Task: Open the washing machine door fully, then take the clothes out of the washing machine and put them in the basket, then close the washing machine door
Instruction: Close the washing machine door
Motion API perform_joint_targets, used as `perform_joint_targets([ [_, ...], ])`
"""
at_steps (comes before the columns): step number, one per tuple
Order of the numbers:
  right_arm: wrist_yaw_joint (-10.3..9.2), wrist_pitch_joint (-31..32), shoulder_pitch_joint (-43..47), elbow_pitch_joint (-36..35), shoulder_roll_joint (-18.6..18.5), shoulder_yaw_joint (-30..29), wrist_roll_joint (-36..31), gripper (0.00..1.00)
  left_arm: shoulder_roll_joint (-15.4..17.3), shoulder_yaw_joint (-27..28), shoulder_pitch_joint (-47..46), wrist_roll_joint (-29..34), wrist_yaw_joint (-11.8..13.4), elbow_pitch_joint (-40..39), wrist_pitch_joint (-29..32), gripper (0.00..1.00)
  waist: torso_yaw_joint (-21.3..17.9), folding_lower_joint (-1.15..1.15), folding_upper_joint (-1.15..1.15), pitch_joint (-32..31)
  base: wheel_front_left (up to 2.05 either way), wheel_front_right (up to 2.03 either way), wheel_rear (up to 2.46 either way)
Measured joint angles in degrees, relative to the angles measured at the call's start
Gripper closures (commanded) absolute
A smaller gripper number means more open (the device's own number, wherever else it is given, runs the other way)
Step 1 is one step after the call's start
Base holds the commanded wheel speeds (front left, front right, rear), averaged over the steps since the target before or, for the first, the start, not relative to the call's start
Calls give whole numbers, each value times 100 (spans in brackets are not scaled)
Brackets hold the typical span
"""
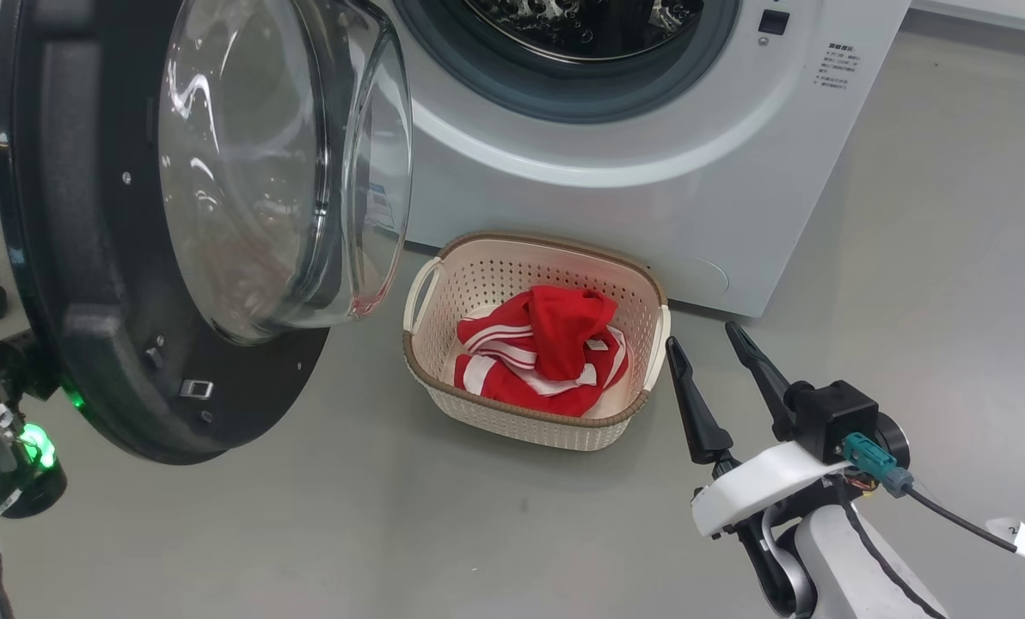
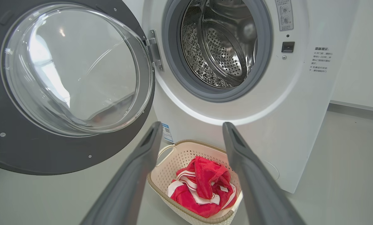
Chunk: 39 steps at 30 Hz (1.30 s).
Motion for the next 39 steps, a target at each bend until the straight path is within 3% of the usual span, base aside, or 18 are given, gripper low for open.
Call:
perform_joint_targets([
  [11,0,0,10,-14,5,-43,38,0,-576,-131,272,-191,-47,-500,477,100,8,0,0,-56,0,0,0],
  [30,-1,0,116,-56,13,-74,55,0,-1057,-232,808,-347,-49,-1547,776,100,-58,0,0,-65,0,0,0],
  [39,-1,0,116,-74,15,-96,55,0,-918,-545,1295,199,-49,-2918,-176,100,-72,0,0,-84,0,0,0],
])
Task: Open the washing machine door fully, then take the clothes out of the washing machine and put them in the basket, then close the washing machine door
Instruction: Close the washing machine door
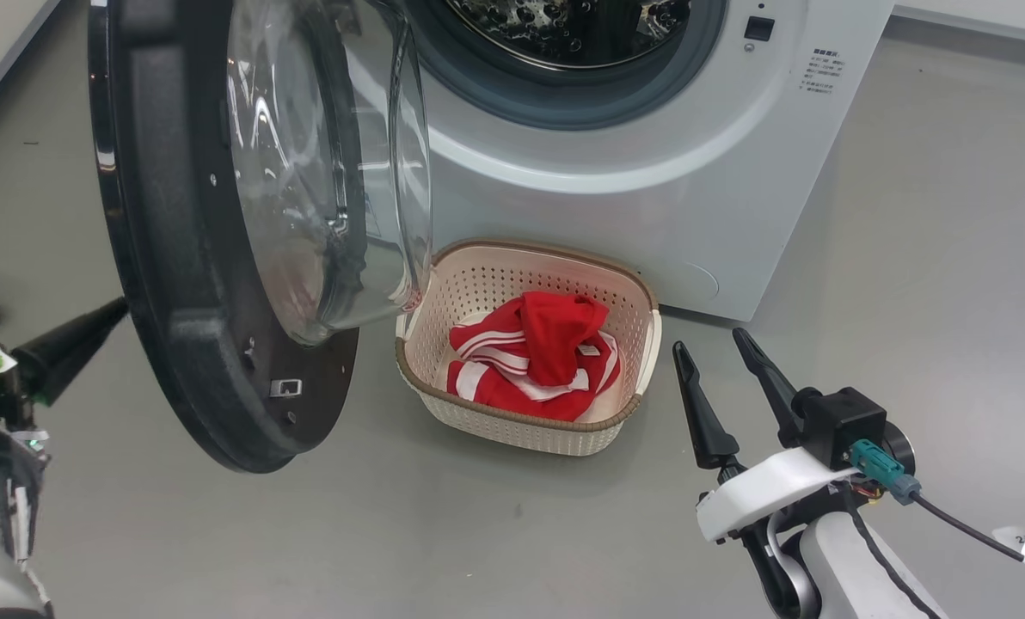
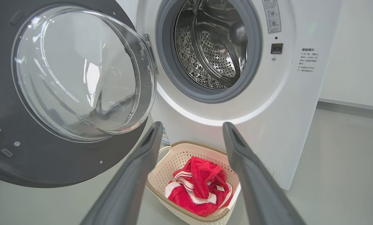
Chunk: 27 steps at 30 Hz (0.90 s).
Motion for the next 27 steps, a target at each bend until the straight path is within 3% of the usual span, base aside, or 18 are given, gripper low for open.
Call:
perform_joint_targets([
  [6,0,0,1,-11,4,-23,16,0,278,-541,572,799,0,-1104,-988,100,15,0,0,-9,0,0,0],
  [11,0,0,2,-14,8,-26,18,0,591,-1360,1180,1561,-1,-2005,-1738,100,33,0,0,-15,0,0,0],
  [20,0,0,4,-16,10,-27,21,0,967,-2024,2001,2146,-1,-2696,-3163,100,51,0,0,-35,0,0,0],
  [27,0,0,7,-16,11,-31,25,0,1102,-2231,2503,2407,-18,-2943,-4355,100,40,0,0,-53,0,0,0],
])
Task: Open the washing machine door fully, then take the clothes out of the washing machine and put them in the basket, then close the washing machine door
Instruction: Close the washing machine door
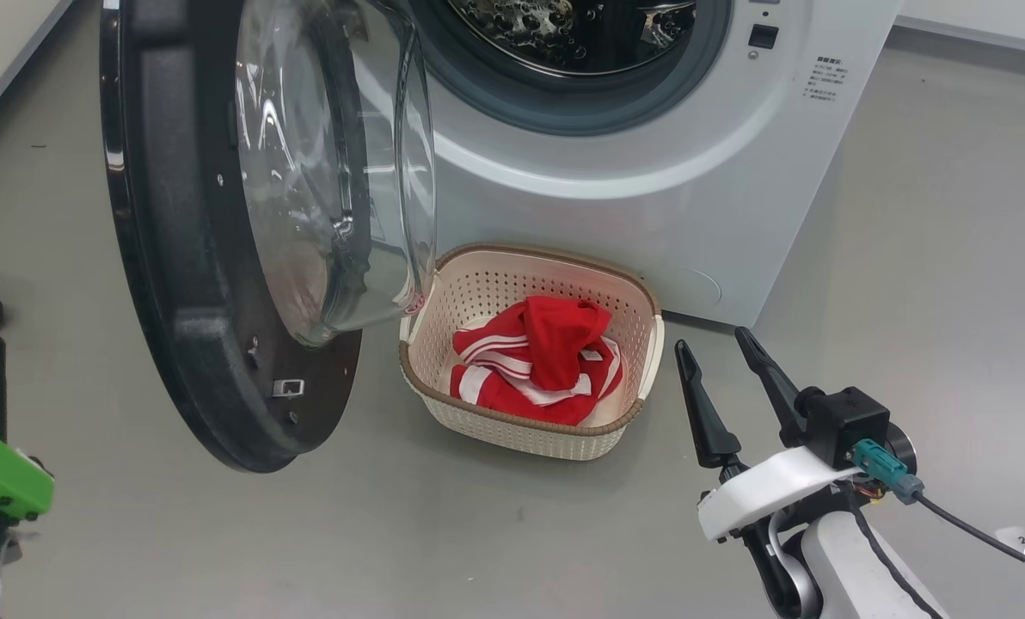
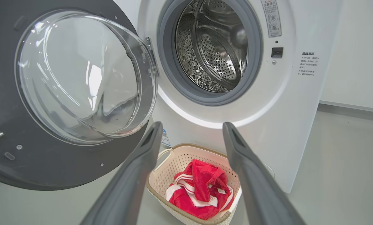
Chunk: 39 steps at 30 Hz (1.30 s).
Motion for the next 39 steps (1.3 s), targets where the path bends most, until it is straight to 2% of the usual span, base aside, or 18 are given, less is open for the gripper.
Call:
perform_joint_targets([
  [14,0,0,104,-1,4,-7,9,0,145,-589,814,419,0,-47,-1677,100,-16,0,0,-34,0,0,0],
  [15,0,0,104,-2,4,-7,9,0,157,-603,853,480,0,-37,-1788,91,-17,0,0,-38,0,0,0],
  [17,0,0,104,-3,5,4,21,0,159,-611,911,552,0,-4,-1972,26,-20,0,0,-48,0,0,0],
  [18,0,0,104,-3,5,11,35,0,169,-625,948,609,0,8,-2061,0,-21,0,0,-52,0,0,0],
  [29,1,0,109,-3,8,73,67,0,216,-856,1105,713,-1,282,-2621,0,-40,0,0,-139,0,0,0],
  [39,1,0,123,-4,8,101,102,0,293,-994,1112,713,-1,431,-2872,0,-51,0,0,-186,0,0,0],
])
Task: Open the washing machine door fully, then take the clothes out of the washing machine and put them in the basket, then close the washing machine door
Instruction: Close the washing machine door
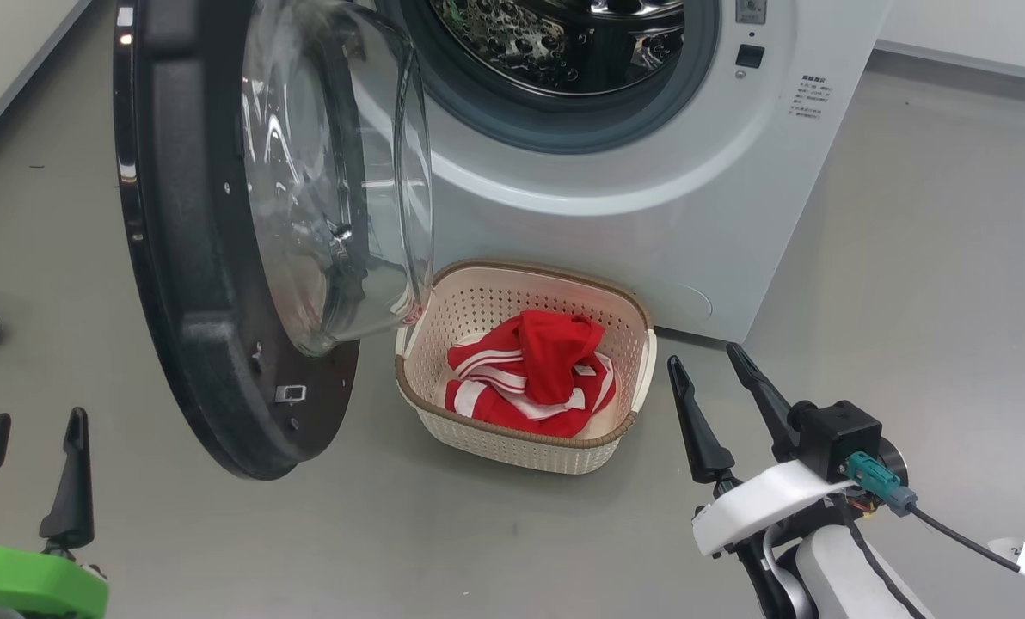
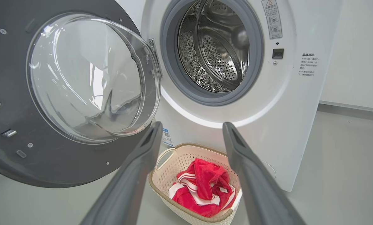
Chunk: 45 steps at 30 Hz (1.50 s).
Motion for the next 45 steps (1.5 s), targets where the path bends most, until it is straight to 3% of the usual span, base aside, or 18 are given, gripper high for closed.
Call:
perform_joint_targets([
  [36,-9,0,5,-48,0,-4,11,0,63,-130,-12,-16,-1,341,-292,0,-15,0,0,29,0,0,0],
  [37,-9,0,5,-51,0,-4,22,0,64,-138,-13,-16,-1,343,-293,28,-15,0,0,30,0,0,0],
  [38,-9,0,5,-52,0,-4,44,0,67,-151,-13,-16,-1,346,-293,75,-15,0,0,32,0,0,0],
  [39,-10,0,5,-52,0,-4,46,0,71,-162,-14,-18,-1,348,-293,100,-15,0,0,33,0,0,0],
  [45,-11,0,5,-53,0,-4,47,0,89,-194,-17,-34,-5,382,-294,100,-16,0,0,30,0,0,0],
])
